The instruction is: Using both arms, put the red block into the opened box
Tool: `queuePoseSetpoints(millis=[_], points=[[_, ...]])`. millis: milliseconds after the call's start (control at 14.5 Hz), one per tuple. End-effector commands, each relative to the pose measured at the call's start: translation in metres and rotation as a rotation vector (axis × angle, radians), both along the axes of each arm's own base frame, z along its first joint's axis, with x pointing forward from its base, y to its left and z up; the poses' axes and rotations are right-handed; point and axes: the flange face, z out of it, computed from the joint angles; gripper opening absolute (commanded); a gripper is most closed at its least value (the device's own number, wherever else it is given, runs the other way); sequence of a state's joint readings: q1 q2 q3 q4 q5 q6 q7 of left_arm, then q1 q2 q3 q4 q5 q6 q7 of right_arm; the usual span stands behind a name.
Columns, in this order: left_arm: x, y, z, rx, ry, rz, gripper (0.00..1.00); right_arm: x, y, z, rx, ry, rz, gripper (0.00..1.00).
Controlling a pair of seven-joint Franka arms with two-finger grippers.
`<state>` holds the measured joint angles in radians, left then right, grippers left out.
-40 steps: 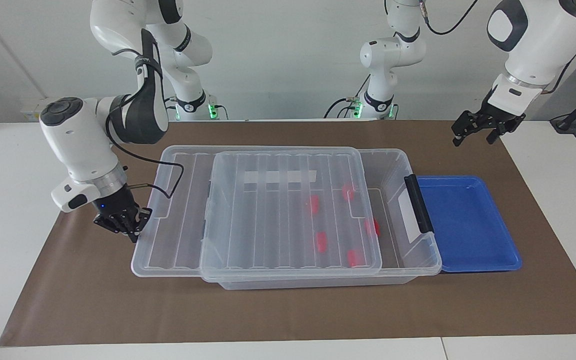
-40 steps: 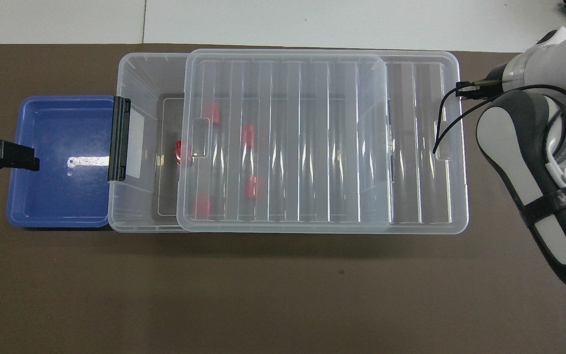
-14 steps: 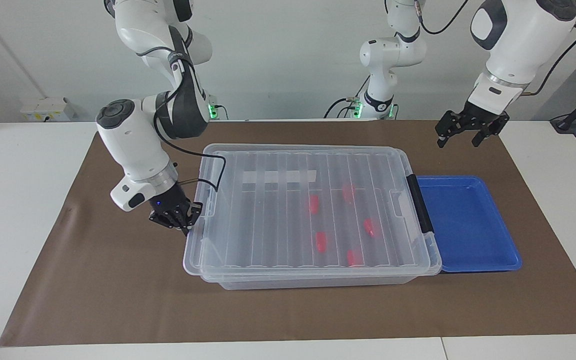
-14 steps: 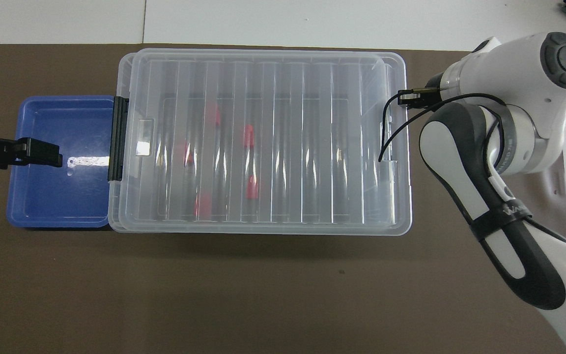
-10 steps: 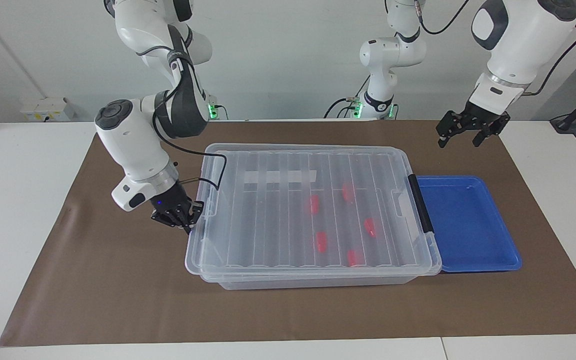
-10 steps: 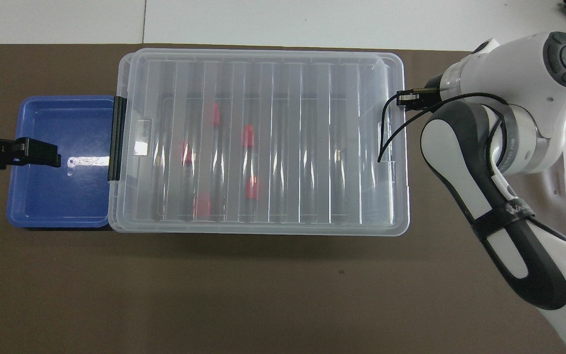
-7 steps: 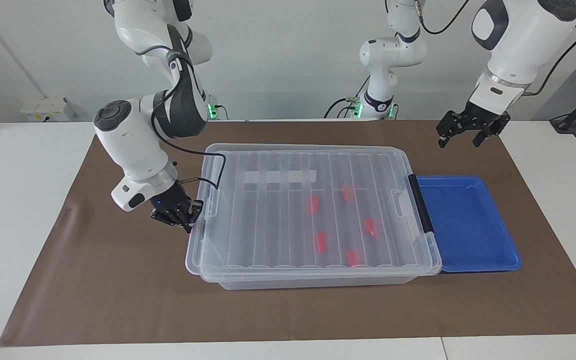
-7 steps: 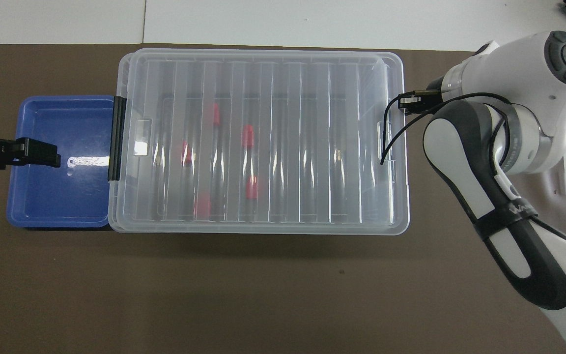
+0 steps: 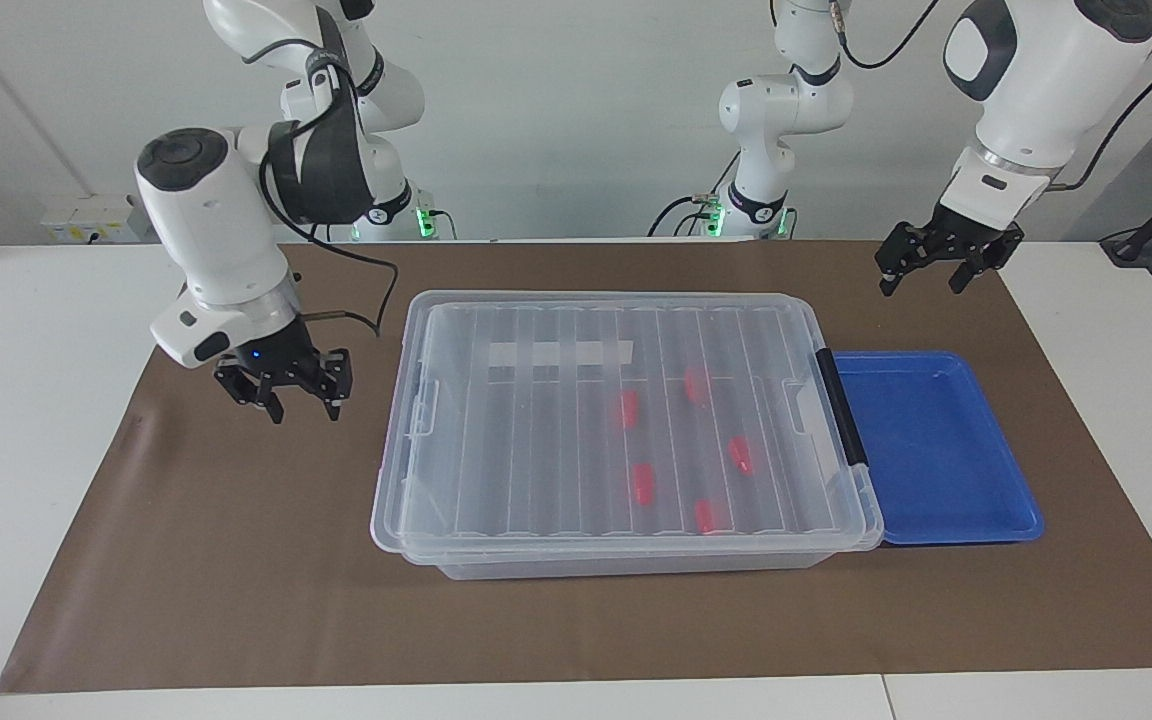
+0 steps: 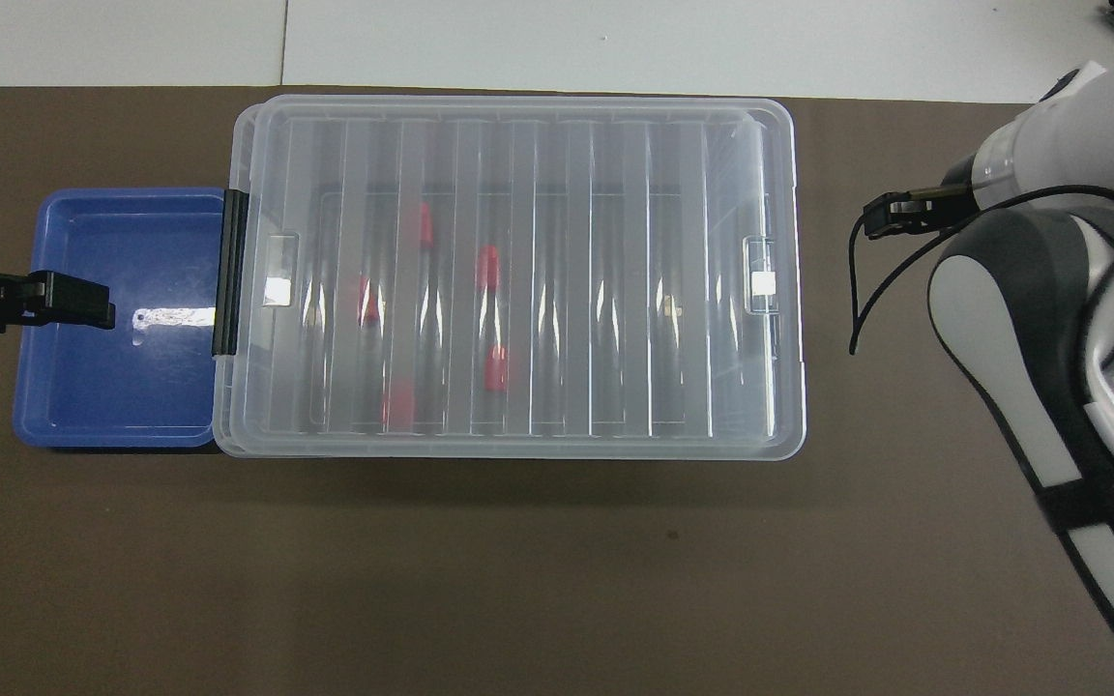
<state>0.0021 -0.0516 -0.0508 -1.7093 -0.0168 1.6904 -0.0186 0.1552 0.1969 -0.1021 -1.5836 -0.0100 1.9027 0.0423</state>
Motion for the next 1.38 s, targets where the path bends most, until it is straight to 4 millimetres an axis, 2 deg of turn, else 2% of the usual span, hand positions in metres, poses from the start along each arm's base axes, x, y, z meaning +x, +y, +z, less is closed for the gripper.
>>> queuePoseSetpoints(millis=[0, 207, 345, 414, 1310], points=[[-0.007, 0.002, 0.002, 0.022, -0.014, 0.001, 1.0, -0.032, -0.025, 0.046, -0.01, 0.018, -0.04, 1.0], [-0.008, -0.002, 0.003, 0.022, -0.018, -0.013, 1.0, -0.073, -0.034, 0.09, -0.007, 0.118, -0.055, 1.0], [-0.008, -0.003, 0.002, 0.023, -0.016, -0.015, 1.0, -0.085, -0.042, 0.09, -0.005, 0.153, -0.065, 1.0], [-0.008, -0.003, 0.002, 0.023, -0.016, -0.015, 1.0, -0.087, -0.049, 0.089, -0.001, 0.163, -0.074, 1.0], [-0.008, -0.003, 0.002, 0.022, -0.016, -0.012, 1.0, -0.088, -0.05, 0.096, -0.003, 0.158, -0.078, 1.0]])
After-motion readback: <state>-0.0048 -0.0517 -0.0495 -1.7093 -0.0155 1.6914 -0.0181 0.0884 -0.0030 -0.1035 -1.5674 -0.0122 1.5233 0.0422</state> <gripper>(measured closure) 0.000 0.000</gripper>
